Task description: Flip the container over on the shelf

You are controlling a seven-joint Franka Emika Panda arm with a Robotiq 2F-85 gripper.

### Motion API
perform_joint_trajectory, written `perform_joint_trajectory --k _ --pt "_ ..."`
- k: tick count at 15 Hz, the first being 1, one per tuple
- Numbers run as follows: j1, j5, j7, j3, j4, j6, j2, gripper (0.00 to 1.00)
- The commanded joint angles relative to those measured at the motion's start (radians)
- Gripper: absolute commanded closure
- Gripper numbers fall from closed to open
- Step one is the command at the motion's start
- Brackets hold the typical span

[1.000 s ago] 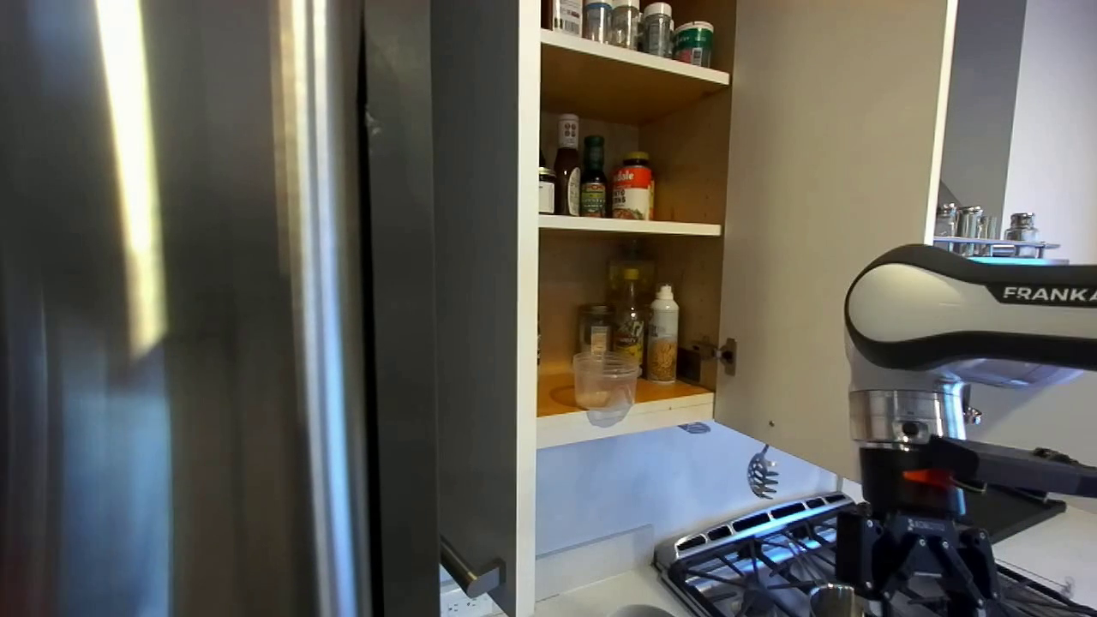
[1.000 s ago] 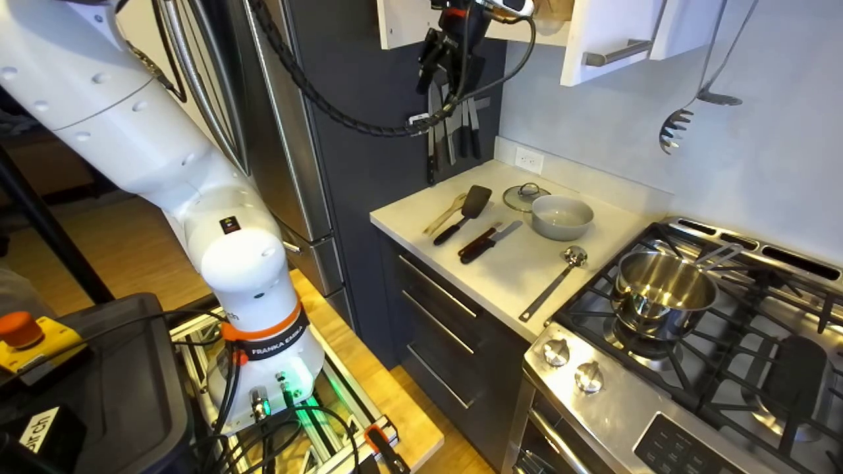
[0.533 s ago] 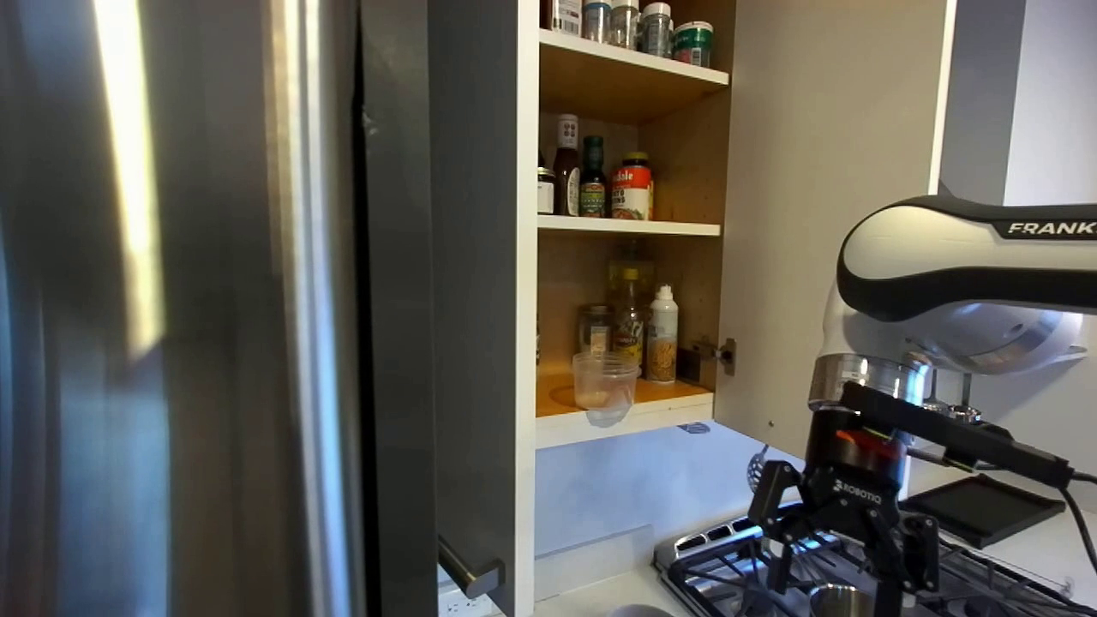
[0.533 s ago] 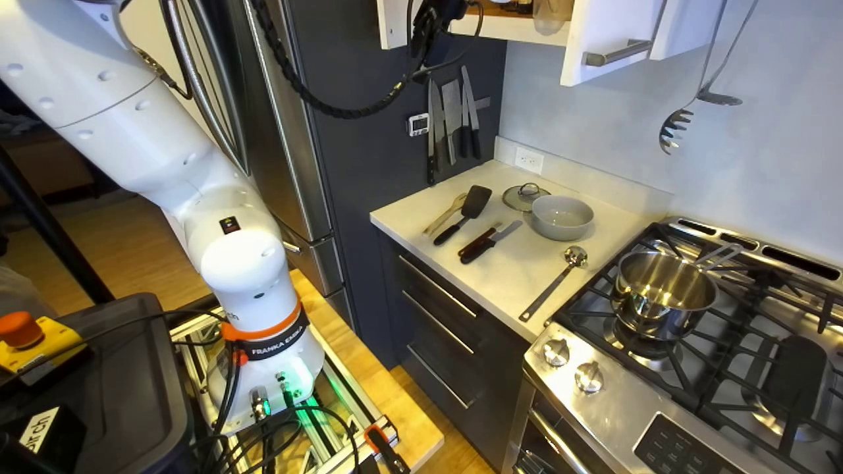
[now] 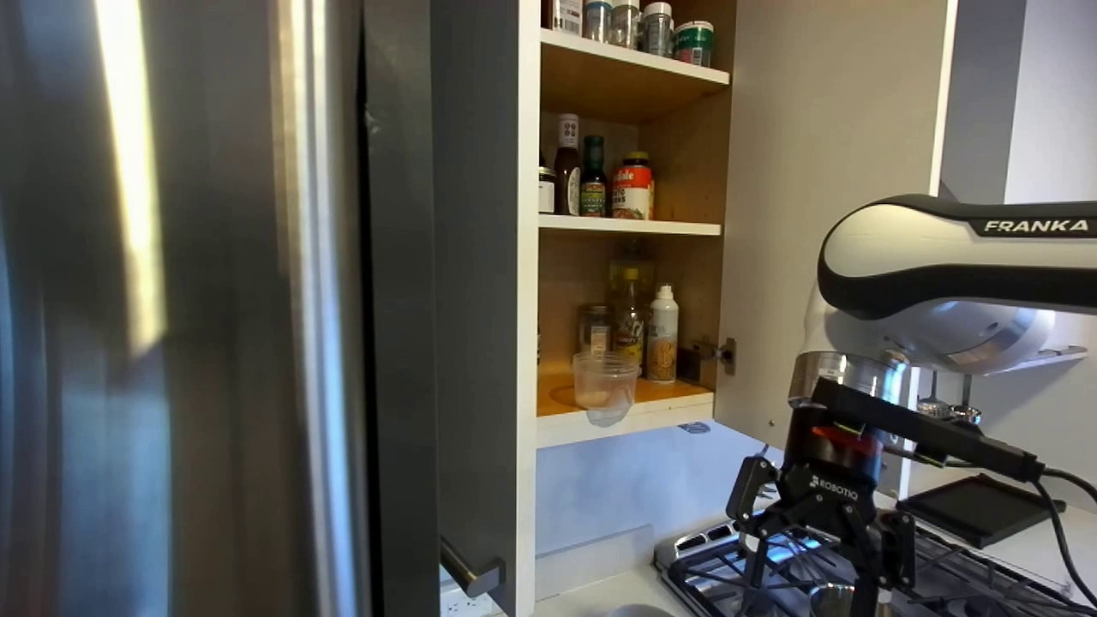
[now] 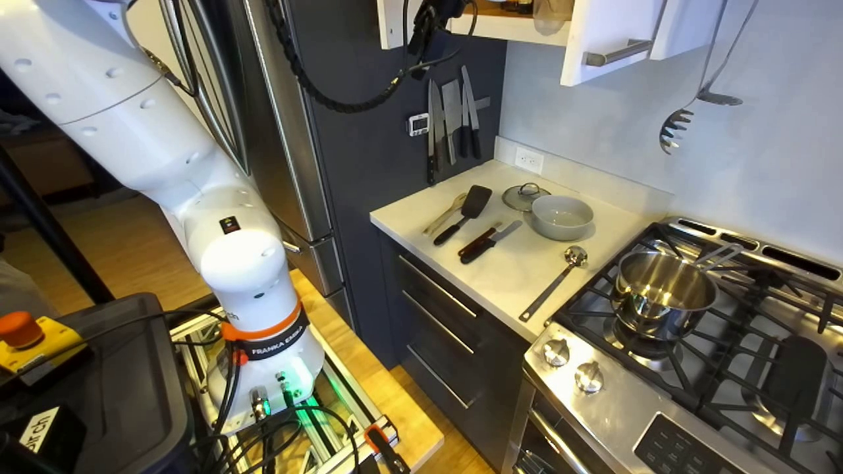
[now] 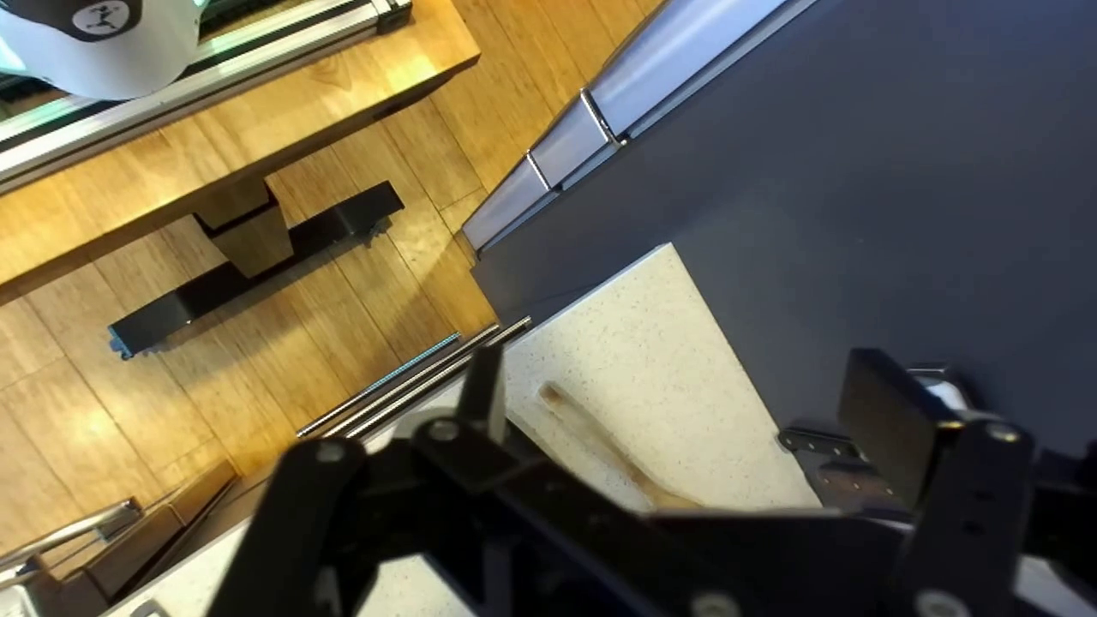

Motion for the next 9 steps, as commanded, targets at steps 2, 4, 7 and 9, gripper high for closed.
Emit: perform_joint_trajectory --k 2,4,7,9 --pt "-0.01 0.059 0.038 0.009 0.004 0.171 0.016 0.0" --pt "-0.006 0.095 0.048 0.01 -0.001 0.306 0.02 0.0" --pt "0.005 0.14 0.056 0.016 -0.016 0.525 0.029 0.0" --pt "0.014 0.174 0.055 0.02 -0.027 0.663 0.039 0.0"
